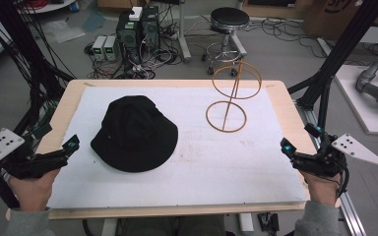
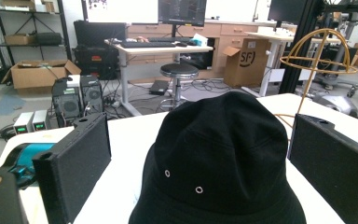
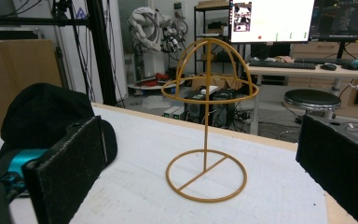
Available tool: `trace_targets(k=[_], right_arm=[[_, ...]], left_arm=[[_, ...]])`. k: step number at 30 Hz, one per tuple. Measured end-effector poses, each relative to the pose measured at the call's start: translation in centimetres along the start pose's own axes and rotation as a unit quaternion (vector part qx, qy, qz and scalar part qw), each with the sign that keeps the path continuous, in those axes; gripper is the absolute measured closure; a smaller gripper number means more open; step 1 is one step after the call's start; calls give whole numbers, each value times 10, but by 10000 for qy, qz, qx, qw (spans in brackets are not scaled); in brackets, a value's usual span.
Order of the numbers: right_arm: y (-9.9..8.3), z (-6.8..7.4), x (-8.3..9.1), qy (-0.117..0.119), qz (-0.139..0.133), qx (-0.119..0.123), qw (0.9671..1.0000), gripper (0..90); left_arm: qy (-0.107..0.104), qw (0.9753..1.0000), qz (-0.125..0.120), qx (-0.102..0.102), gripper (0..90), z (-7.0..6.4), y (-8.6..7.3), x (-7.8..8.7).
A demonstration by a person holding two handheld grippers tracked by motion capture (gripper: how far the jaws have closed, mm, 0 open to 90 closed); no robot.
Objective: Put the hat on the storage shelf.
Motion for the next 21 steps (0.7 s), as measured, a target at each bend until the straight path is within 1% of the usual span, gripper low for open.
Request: trace_targets(k=[7, 10, 17, 21], right_arm=[[0, 0, 1, 7, 6, -24, 10000, 12], [-2, -1, -1, 15, 49, -60, 10000, 12], [-3, 2, -4, 55, 98, -5, 9999, 12], [-4, 1, -4, 51, 103, -23, 9999, 11]], left_arm=[[-61, 10000, 38, -30, 63, -2, 0, -2], [-76, 9999, 79, -88, 63, -4, 0, -3], [-108, 9999, 101, -88, 63, -5, -1, -4], [-154, 9998, 134, -71, 63, -5, -2, -6]])
Point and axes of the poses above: each handheld gripper's, and its own axes: x roughly backward along the jaws, y roughly out of its top, z roughly to its left, the point moved 5 cm from there along -x, roughly forward along the jaws, and after that the axes turned 4 degrees about -x, right-handed, at the moved point
